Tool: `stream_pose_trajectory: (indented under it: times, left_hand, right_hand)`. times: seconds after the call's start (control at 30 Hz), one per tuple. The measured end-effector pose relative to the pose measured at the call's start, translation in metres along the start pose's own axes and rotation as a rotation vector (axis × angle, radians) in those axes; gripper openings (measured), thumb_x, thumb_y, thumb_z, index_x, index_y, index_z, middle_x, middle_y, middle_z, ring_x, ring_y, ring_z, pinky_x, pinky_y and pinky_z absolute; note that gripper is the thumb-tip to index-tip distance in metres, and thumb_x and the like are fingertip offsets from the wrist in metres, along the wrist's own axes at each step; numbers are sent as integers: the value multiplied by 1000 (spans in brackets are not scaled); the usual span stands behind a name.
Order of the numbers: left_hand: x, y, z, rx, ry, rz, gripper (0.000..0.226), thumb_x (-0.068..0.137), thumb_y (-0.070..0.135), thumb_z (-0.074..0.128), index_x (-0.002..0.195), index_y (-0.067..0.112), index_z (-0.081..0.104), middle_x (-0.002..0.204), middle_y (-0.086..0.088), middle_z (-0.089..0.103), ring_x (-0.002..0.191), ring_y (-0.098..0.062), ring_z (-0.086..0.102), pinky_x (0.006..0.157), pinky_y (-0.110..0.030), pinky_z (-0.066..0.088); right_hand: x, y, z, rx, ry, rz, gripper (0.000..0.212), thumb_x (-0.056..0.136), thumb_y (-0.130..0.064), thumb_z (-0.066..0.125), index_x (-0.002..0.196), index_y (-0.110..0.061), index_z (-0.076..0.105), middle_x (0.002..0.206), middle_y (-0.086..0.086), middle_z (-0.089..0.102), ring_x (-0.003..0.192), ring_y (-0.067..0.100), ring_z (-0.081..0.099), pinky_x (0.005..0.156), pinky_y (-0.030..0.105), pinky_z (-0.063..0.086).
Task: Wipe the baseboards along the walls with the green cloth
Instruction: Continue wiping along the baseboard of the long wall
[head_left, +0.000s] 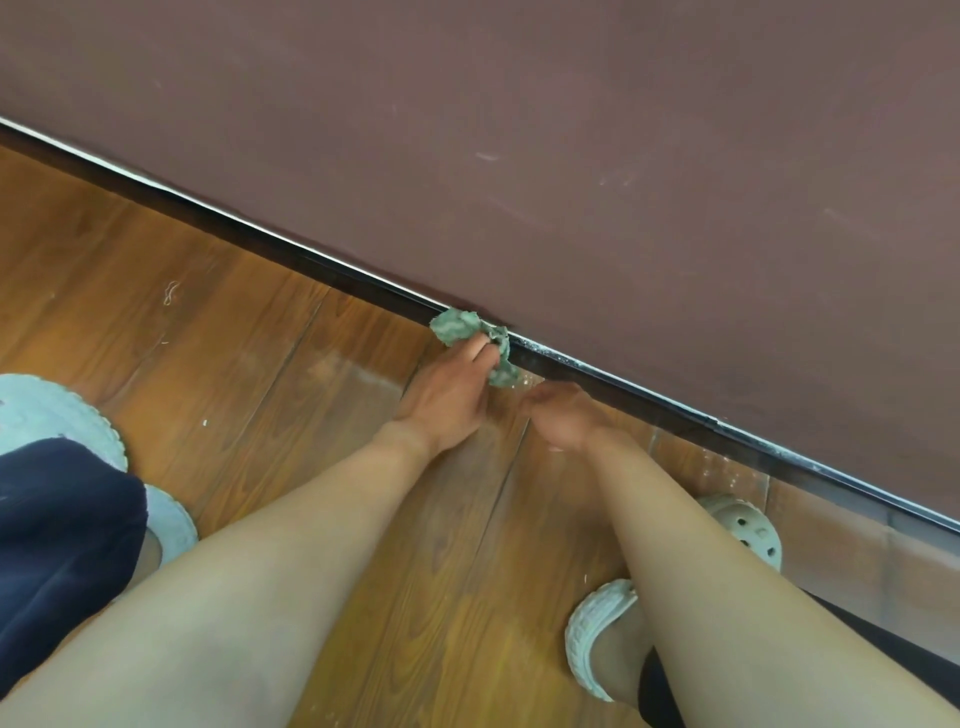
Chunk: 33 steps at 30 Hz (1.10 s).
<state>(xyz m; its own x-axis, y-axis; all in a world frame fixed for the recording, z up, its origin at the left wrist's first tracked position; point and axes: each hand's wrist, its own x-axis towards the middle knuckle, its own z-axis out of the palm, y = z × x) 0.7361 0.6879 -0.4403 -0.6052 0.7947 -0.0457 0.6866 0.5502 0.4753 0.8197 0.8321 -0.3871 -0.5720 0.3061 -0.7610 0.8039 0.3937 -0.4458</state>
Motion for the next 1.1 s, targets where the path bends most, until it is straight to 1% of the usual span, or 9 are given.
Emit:
stream_pose_trajectory:
  times: [0.2, 0.27, 0.37, 0.43, 0.5, 0.63, 0.77, 0.9, 1.1]
  left_hand:
    - [7, 16, 21, -48, -222, 66, 35, 90, 9, 55, 125, 16, 56, 126, -4, 56, 115, -29, 55, 97, -40, 46]
    - [12, 26, 23, -29, -283, 104, 36, 94, 13, 53, 130, 18, 57, 132, -4, 59, 122, -27, 54, 104, -38, 43]
    - [17, 43, 31, -28, -351, 189, 27, 96, 22, 51, 121, 20, 60, 127, -4, 64, 120, -26, 56, 104, -40, 44]
    - [16, 49, 39, -5, -410, 209, 20, 96, 21, 51, 113, 21, 61, 122, -2, 64, 119, -24, 56, 105, -41, 44]
    - [14, 51, 41, -1, -456, 192, 16, 94, 17, 52, 107, 21, 60, 119, 0, 60, 118, -22, 55, 104, -41, 45]
    - [15, 36, 29, -10, -431, 35, 22, 89, 8, 54, 108, 18, 57, 123, 1, 55, 116, -25, 57, 95, -42, 50]
    - [13, 15, 17, 76, -375, -174, 35, 91, 10, 55, 125, 18, 51, 137, 1, 47, 123, -26, 54, 92, -37, 49]
    - [11, 4, 6, 131, -256, -401, 52, 89, 0, 51, 139, 11, 44, 144, -1, 36, 140, -26, 41, 111, -45, 40]
    - [11, 8, 7, 37, -327, -233, 42, 86, 3, 57, 126, 16, 53, 138, -7, 53, 127, -30, 53, 104, -41, 47]
  right_hand:
    - [-3, 16, 2, -60, 13, -50, 33, 101, -32, 46, 123, -13, 64, 118, 9, 63, 90, 25, 61, 83, 35, 52]
    - [-6, 22, -1, -110, -1, -36, 36, 102, -33, 45, 128, -12, 60, 125, 10, 59, 103, 26, 61, 86, 35, 50]
    - [-9, 34, -8, -191, 2, 6, 41, 102, -30, 44, 133, -6, 57, 134, 14, 56, 113, 29, 60, 80, 30, 49]
    - [-11, 41, -10, -232, -15, 19, 41, 101, -30, 45, 130, -4, 59, 130, 15, 59, 97, 26, 62, 60, 23, 44]
    - [-13, 43, -9, -259, -49, 7, 42, 103, -33, 44, 130, -6, 60, 131, 13, 59, 87, 21, 55, 53, 18, 36]
    - [-15, 33, -6, -180, -35, -39, 39, 104, -35, 43, 129, -10, 59, 129, 13, 59, 93, 20, 52, 79, 29, 47]
    - [-13, 24, 0, -104, -28, -50, 26, 102, -33, 45, 114, -16, 61, 123, 7, 58, 103, 25, 60, 89, 35, 49]
    - [-18, 23, -1, -139, -57, -15, 44, 103, -35, 42, 140, -14, 53, 148, 7, 45, 129, 30, 51, 107, 39, 44]
    - [-13, 36, 1, -110, 40, 58, 37, 99, -32, 51, 129, -12, 62, 130, 11, 62, 116, 29, 59, 95, 34, 46]
